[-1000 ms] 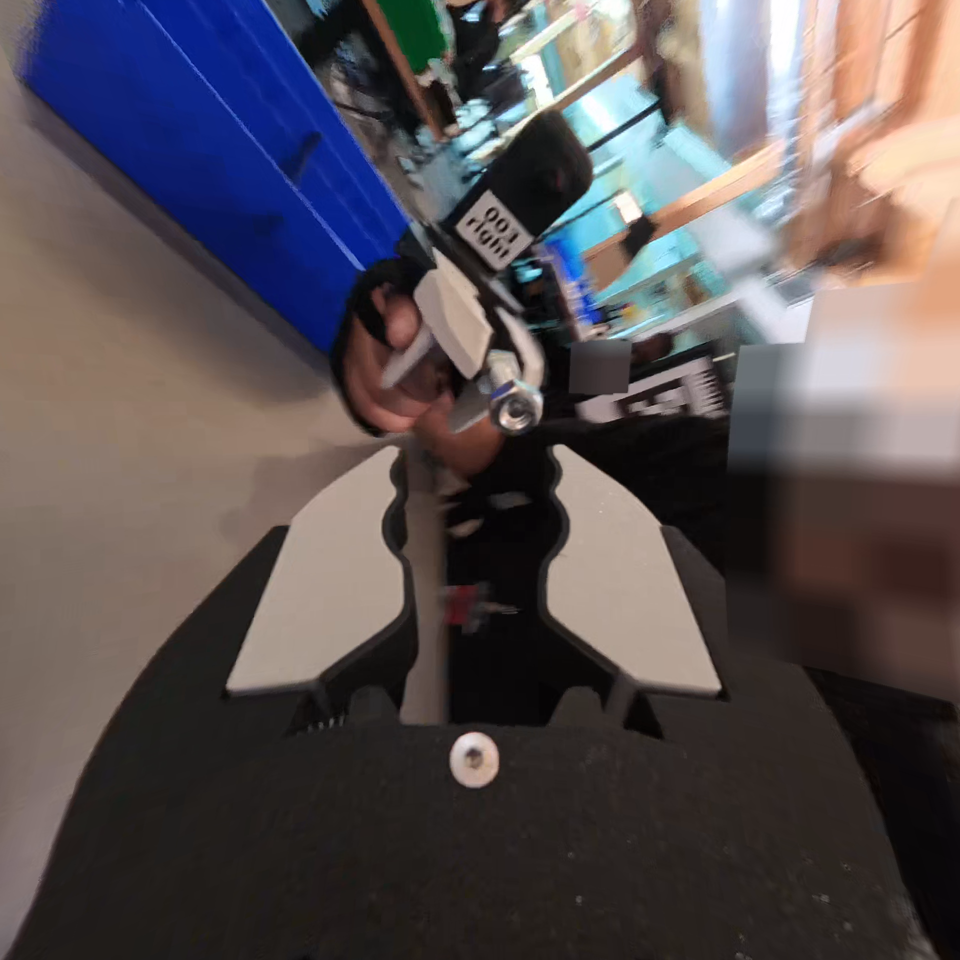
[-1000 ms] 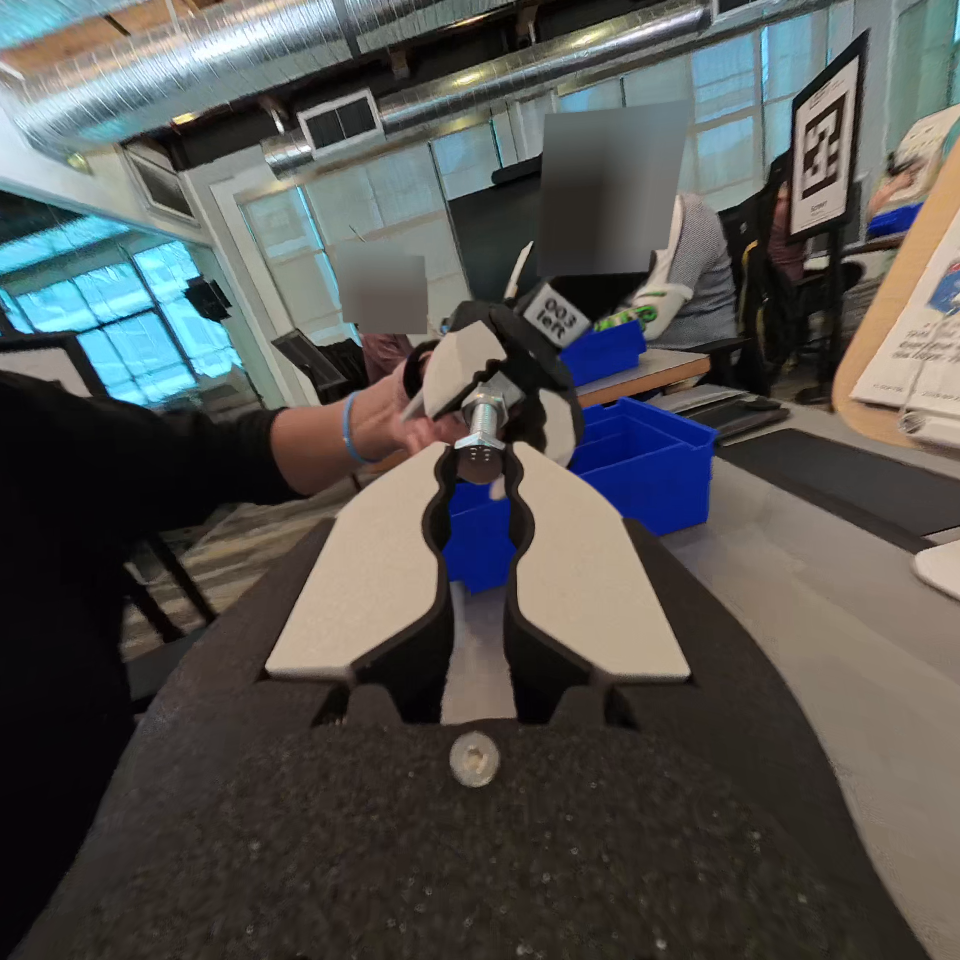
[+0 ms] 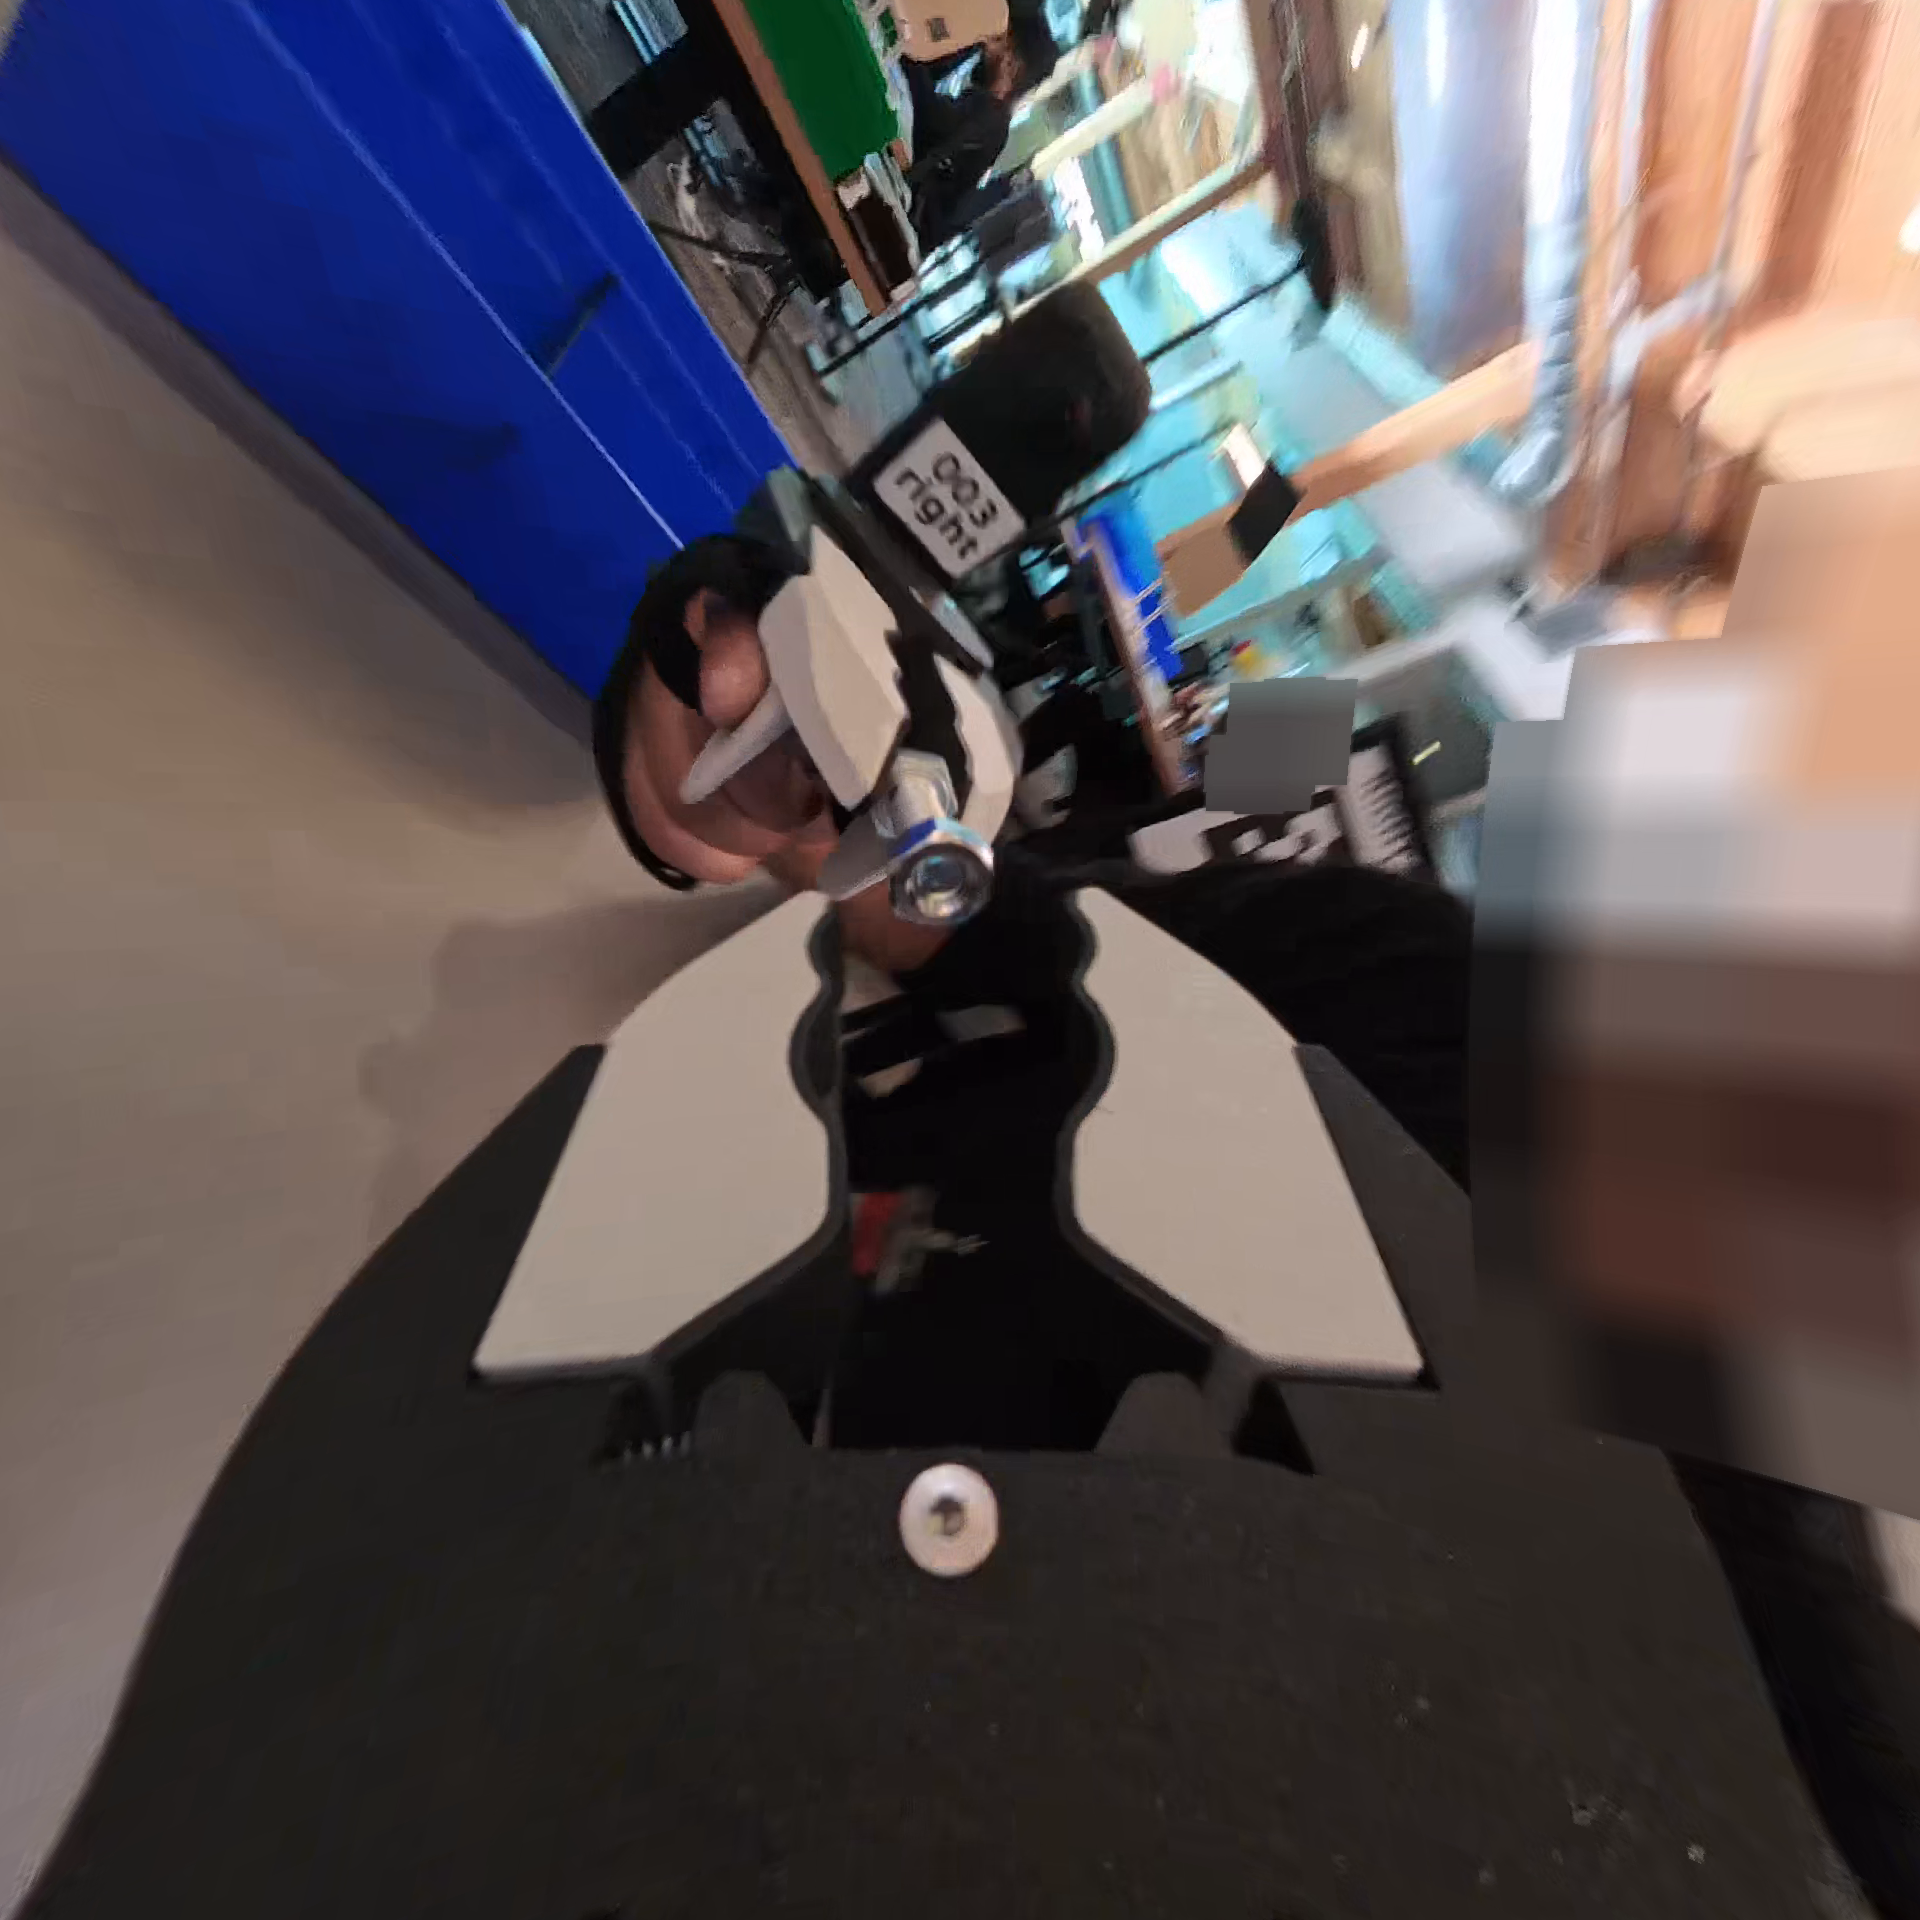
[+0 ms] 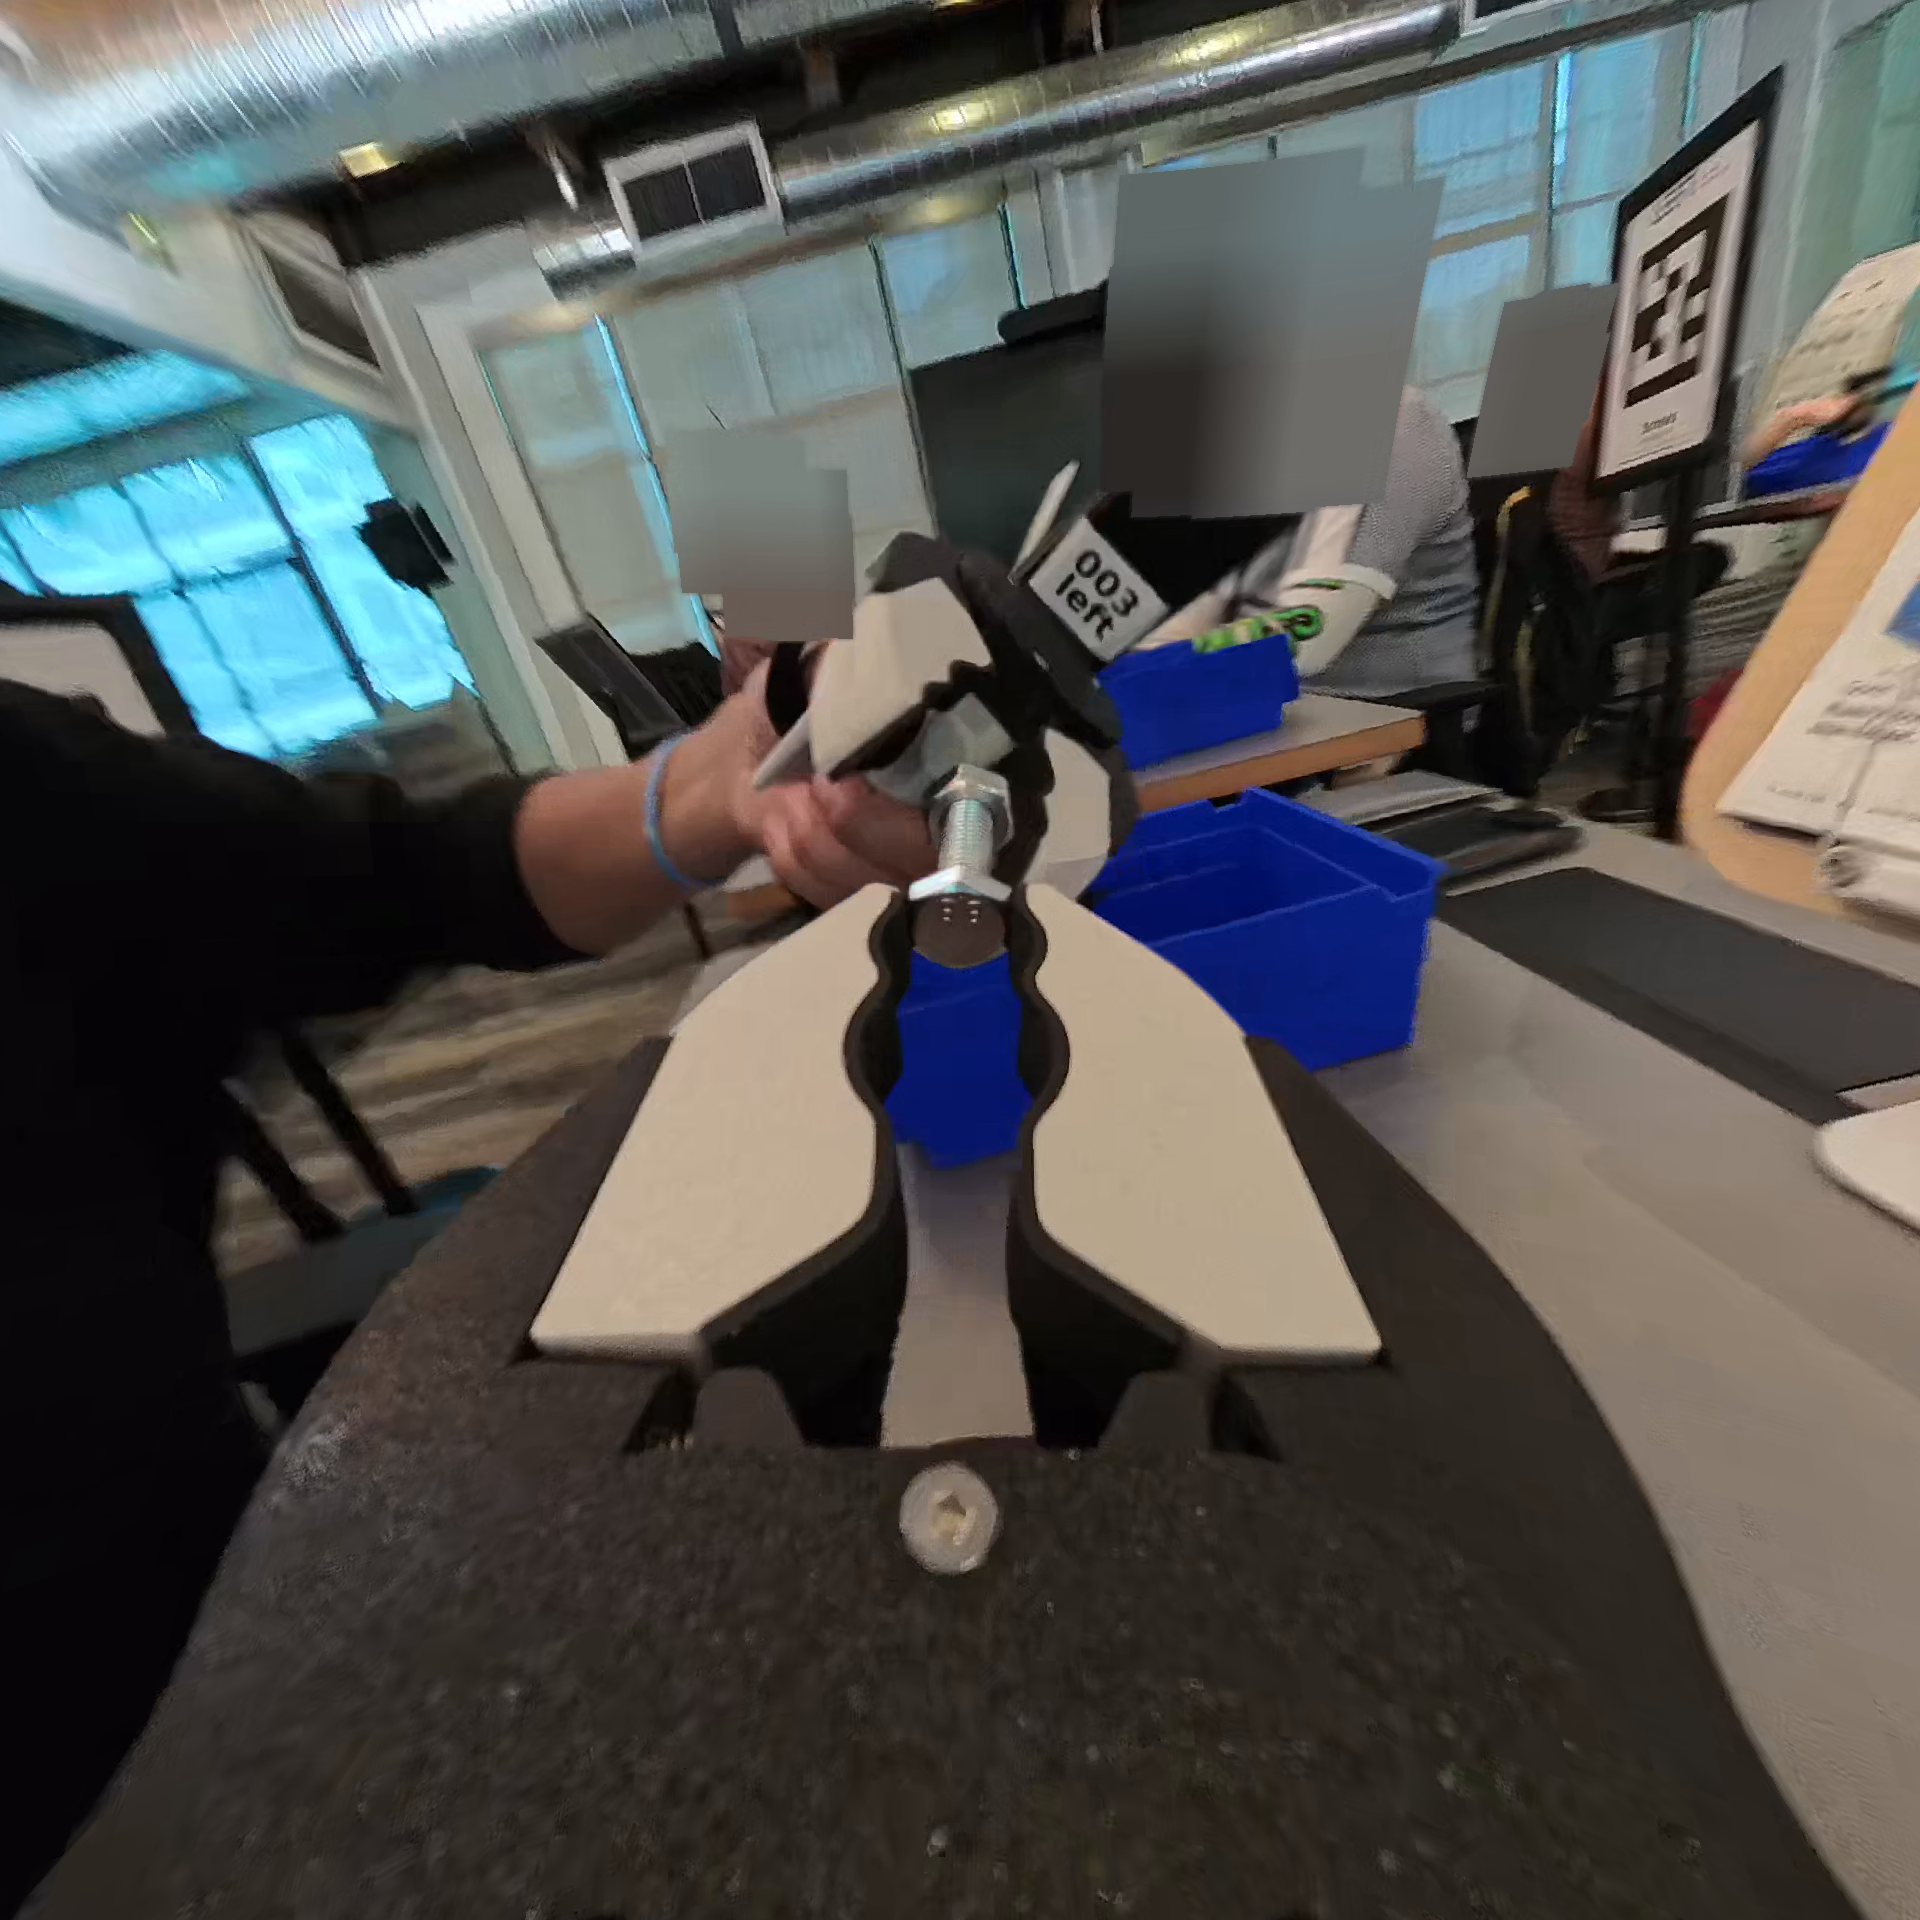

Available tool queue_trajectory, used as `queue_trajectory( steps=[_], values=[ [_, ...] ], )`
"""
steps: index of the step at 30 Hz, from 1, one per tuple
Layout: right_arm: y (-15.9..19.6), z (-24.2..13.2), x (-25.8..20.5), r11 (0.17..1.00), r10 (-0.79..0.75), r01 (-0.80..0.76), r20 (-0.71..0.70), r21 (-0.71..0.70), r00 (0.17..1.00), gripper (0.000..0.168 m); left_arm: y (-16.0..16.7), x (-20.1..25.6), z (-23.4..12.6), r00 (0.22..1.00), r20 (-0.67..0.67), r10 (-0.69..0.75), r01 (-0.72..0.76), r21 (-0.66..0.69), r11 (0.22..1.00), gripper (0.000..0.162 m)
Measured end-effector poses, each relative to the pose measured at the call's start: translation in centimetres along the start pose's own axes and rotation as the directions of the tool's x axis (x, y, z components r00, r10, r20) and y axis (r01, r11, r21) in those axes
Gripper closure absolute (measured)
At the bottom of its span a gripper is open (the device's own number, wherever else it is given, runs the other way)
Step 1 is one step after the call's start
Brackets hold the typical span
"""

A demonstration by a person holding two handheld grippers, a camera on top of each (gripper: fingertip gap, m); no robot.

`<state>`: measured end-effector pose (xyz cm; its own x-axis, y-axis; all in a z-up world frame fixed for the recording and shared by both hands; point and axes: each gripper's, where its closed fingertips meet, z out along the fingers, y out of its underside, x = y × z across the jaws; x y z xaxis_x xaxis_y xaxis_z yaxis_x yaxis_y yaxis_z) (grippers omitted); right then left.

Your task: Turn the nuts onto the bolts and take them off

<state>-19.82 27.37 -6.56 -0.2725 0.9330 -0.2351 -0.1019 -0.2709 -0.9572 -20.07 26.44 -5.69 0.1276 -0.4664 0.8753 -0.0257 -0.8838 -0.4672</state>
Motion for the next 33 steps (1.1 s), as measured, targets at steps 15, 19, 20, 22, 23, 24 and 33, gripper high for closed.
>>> queue_trajectory(
  steps=[15, 19, 20, 22, 23, 24, 33],
  values=[
    [0.5, 0.7, -1.5, 0.952, 0.294, -0.307, 0.229, 0.022, 0.928, 0.151, 0.8, -1.1, -0.1, 0.426, 0.324, 0.845, -0.756, -0.385, 0.529, 0.142],
    [0.6, 0.6, -0.8, 0.984, 0.170, -0.175, 0.123, 0.027, 0.978, 0.150, 0.4, -1.0, 0.2, 0.710, 0.318, 0.628, -0.582, -0.237, 0.778, 0.142],
    [0.7, 0.6, -0.6, 0.993, 0.117, -0.119, 0.083, 0.020, 0.990, 0.150, 0.3, -1.0, 0.3, 0.798, 0.302, 0.521, -0.490, -0.178, 0.853, 0.143],
    [0.8, 0.4, 0.1, 1.000, 0.012, -0.012, -0.007, -0.002, 1.000, 0.151, -0.2, -1.2, 0.5, 0.921, 0.264, 0.286, -0.281, -0.057, 0.958, 0.143],
    [0.9, 0.2, 0.5, 0.999, -0.037, 0.037, -0.047, -0.018, 0.998, 0.151, -0.4, -1.4, 0.6, 0.963, 0.232, 0.137, -0.144, 0.010, 0.990, 0.143],
    [0.8, 0.0, 0.8, 0.997, -0.075, 0.073, -0.073, -0.024, 0.994, 0.151, -0.6, -1.5, 0.7, 0.985, 0.170, -0.031, 0.018, 0.077, 0.997, 0.143],
    [0.1, -0.5, 1.0, 0.983, 0.170, -0.174, 0.058, 0.056, 0.984, 0.150, -0.2, -1.6, 0.2, 0.873, 0.264, 0.411, -0.398, -0.102, 0.912, 0.108]
  ],
)
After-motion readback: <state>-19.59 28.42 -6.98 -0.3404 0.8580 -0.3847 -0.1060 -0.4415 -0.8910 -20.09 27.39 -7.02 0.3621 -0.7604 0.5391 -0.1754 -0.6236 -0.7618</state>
